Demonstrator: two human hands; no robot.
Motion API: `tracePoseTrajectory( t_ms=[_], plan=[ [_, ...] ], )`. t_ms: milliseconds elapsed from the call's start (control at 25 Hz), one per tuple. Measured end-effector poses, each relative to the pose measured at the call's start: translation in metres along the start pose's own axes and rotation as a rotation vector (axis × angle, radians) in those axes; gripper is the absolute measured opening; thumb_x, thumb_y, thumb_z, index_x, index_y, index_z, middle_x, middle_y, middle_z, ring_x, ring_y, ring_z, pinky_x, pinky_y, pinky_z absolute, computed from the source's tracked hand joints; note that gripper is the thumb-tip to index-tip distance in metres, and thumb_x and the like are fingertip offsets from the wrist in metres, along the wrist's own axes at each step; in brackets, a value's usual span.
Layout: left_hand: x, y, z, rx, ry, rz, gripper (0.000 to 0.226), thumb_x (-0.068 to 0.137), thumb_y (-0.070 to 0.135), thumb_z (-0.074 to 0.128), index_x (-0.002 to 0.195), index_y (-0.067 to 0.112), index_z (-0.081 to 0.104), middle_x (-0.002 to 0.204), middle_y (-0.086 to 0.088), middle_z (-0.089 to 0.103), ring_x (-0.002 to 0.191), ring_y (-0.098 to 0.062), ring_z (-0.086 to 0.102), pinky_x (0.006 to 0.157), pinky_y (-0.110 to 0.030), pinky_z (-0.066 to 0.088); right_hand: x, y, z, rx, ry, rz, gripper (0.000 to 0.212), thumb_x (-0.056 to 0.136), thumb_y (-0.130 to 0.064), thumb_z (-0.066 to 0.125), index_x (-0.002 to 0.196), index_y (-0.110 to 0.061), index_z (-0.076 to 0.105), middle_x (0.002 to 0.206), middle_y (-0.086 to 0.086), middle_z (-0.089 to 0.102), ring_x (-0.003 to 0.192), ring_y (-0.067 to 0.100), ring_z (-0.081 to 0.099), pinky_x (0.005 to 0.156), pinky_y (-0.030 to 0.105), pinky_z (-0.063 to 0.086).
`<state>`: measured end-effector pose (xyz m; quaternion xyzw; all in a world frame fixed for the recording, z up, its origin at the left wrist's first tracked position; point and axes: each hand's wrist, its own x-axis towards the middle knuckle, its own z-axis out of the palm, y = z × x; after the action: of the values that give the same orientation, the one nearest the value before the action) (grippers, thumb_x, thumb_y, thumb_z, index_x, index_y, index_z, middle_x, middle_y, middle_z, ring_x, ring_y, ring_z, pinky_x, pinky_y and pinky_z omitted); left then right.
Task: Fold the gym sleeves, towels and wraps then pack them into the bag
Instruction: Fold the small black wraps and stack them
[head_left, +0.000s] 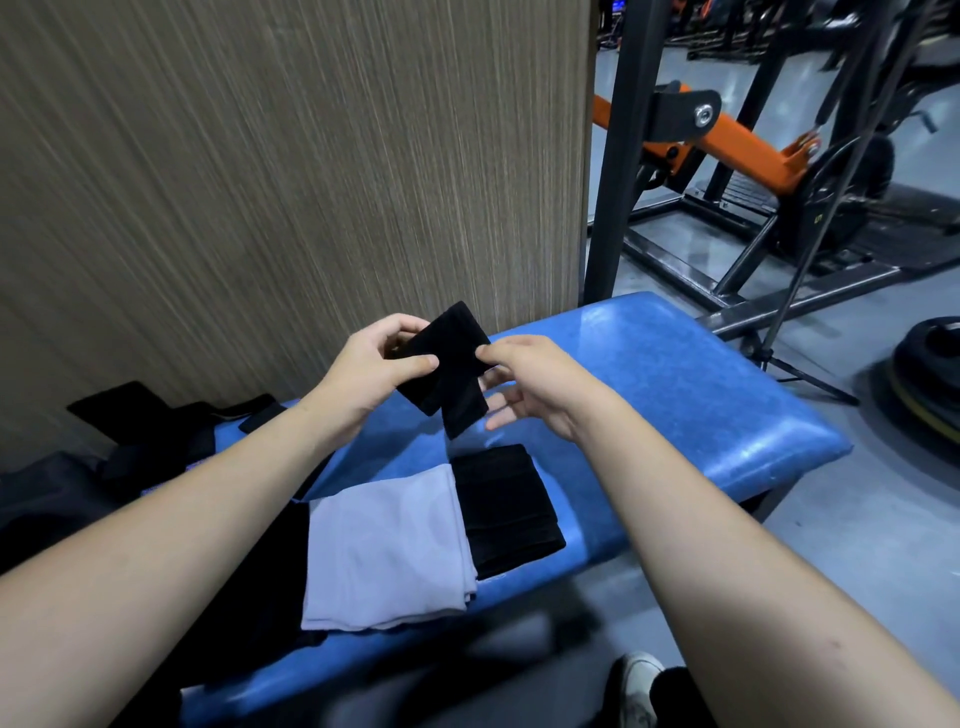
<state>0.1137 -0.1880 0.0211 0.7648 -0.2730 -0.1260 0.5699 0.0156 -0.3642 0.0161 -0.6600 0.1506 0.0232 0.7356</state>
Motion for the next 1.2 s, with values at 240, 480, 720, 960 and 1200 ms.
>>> tracePoseTrajectory(
  t_ms=[240, 480, 720, 960, 1200],
  plan=[
    [-0.004, -0.001, 0.008, 0.169, -0.112, 0.087, 0.032, 0.087, 0.003, 0.071, 0.111, 0.024, 0.073, 0.105, -0.001, 0.074, 0.098, -0.014, 0.069, 0.092, -0.029, 0.052, 0.005, -0.001, -0.003, 0.180, -0.041, 0.018, 0.041, 0.096, -0.050, 0.053, 0.102, -0.011, 0.066, 0.099, 0.015, 0.074, 0.089, 0.037, 0.074, 0.093, 0.053, 0.054],
    [-0.008, 0.002, 0.011, 0.277, -0.230, 0.090, 0.030, 0.087, 0.021, 0.075, 0.115, 0.032, 0.072, 0.115, 0.005, 0.062, 0.108, -0.009, 0.061, 0.097, -0.020, 0.044, 0.003, 0.000, 0.002, 0.226, -0.028, -0.083, 0.011, 0.092, 0.002, 0.054, 0.097, -0.006, 0.058, 0.092, 0.017, 0.067, 0.078, 0.035, 0.071, 0.072, 0.047, 0.062],
    [0.002, -0.008, 0.012, 0.283, 0.033, -0.006, 0.029, 0.093, 0.026, 0.068, 0.122, 0.026, 0.065, 0.124, -0.001, 0.056, 0.116, -0.011, 0.058, 0.104, -0.032, 0.045, 0.006, 0.002, 0.008, 0.108, 0.008, -0.098, 0.031, 0.087, 0.013, 0.042, 0.111, -0.002, 0.056, 0.100, 0.024, 0.062, 0.070, 0.036, 0.072, 0.051, 0.033, 0.057],
    [0.006, -0.008, 0.007, 0.108, -0.079, -0.182, 0.013, 0.089, 0.018, 0.073, 0.101, 0.015, 0.075, 0.084, -0.011, 0.063, 0.079, -0.020, 0.054, 0.074, -0.034, 0.041, 0.009, 0.008, 0.009, -0.414, 0.147, -0.302, 0.025, 0.077, 0.006, 0.051, 0.087, -0.011, 0.067, 0.067, 0.002, 0.058, 0.045, 0.013, 0.050, 0.044, 0.027, 0.041],
    [0.002, -0.002, 0.011, -0.083, -0.035, -0.269, 0.007, 0.090, 0.007, 0.068, 0.093, 0.009, 0.062, 0.084, -0.011, 0.069, 0.079, -0.022, 0.065, 0.074, -0.033, 0.052, 0.016, 0.013, 0.003, -0.365, 0.241, -0.438, 0.043, 0.073, -0.005, 0.066, 0.107, -0.031, 0.061, 0.108, 0.002, 0.063, 0.095, 0.015, 0.060, 0.077, 0.028, 0.052]
  ],
)
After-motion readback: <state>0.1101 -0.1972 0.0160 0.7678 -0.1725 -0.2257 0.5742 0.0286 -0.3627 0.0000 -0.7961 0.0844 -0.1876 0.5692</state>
